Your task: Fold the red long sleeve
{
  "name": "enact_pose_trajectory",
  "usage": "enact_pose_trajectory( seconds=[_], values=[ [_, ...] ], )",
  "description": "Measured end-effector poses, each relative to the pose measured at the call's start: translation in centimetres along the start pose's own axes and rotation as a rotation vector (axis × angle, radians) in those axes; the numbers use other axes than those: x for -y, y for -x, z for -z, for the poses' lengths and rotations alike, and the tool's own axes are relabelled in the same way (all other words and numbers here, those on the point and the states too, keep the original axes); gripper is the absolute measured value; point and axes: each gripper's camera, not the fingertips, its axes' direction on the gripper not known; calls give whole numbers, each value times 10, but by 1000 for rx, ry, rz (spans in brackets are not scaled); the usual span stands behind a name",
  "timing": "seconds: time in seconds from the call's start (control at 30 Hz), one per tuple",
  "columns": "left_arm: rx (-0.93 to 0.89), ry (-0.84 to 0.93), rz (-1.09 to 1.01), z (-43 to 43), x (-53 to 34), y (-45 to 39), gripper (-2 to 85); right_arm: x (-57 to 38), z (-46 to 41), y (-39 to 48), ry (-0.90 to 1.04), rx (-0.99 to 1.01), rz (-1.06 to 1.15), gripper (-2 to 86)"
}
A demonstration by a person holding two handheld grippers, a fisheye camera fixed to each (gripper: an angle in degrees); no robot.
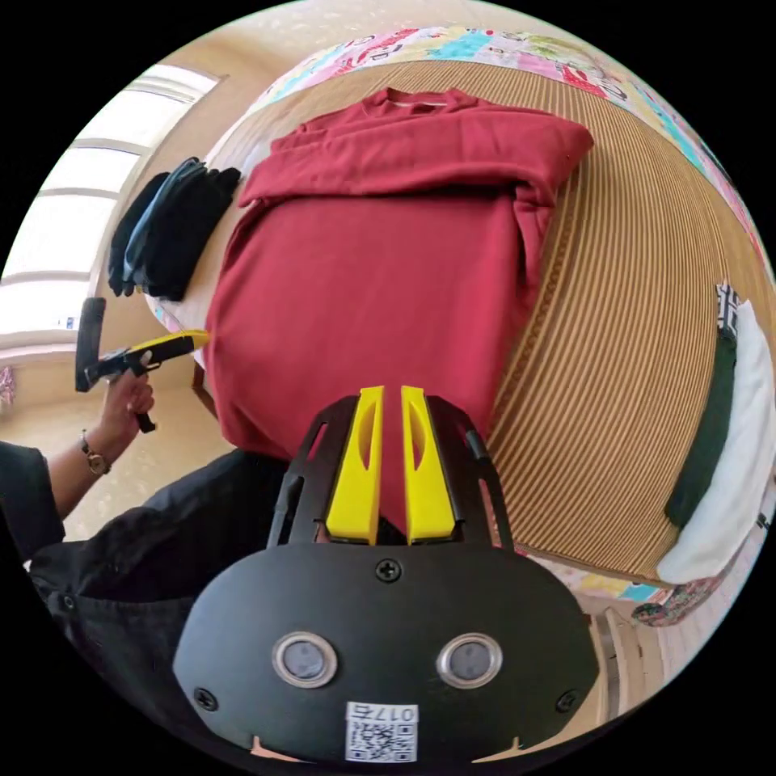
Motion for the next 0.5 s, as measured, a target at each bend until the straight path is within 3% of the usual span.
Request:
enact_pose_trajectory(
  seconds=[0.17, 0.3, 0.37, 0.5],
  values=[
    [44, 26, 9, -15, 71, -2, -6, 45, -22, -14, -46, 81, -79, 6],
    [38, -71, 33, 18, 146, 7, -8, 109, -13, -21, -131, 61, -120, 6],
    [-7, -131, 61, 45, 170, 19, -5, 139, 16, -36, -218, 147, -166, 9],
    [-73, -323, 50, 128, 166, 46, 42, 137, 79, -49, -377, 188, -120, 21]
  ],
)
